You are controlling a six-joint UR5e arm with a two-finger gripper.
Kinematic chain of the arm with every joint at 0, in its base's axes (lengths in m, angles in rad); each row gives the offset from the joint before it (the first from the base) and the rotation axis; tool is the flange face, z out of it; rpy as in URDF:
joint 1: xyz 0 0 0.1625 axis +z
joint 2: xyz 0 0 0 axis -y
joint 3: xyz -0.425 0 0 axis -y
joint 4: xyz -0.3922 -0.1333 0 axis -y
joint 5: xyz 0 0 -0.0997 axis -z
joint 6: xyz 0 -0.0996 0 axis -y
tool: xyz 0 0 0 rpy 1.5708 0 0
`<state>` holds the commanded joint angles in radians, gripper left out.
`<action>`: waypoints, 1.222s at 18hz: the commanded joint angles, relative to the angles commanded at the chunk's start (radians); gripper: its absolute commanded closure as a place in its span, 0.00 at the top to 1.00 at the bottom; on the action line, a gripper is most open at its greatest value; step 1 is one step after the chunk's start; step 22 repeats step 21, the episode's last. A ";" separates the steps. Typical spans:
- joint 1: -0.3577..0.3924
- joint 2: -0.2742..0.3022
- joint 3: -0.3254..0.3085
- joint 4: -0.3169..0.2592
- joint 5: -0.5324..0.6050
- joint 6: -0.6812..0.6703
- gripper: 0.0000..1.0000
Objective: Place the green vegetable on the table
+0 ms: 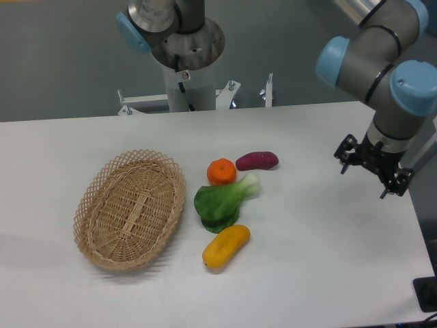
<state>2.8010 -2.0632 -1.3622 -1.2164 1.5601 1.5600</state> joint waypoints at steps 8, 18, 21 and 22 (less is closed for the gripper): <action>0.002 -0.005 0.003 0.000 0.002 0.002 1.00; 0.015 -0.003 0.002 0.000 0.002 0.003 1.00; 0.015 -0.003 0.000 0.002 0.002 0.002 1.00; 0.015 -0.003 0.000 0.002 0.002 0.002 1.00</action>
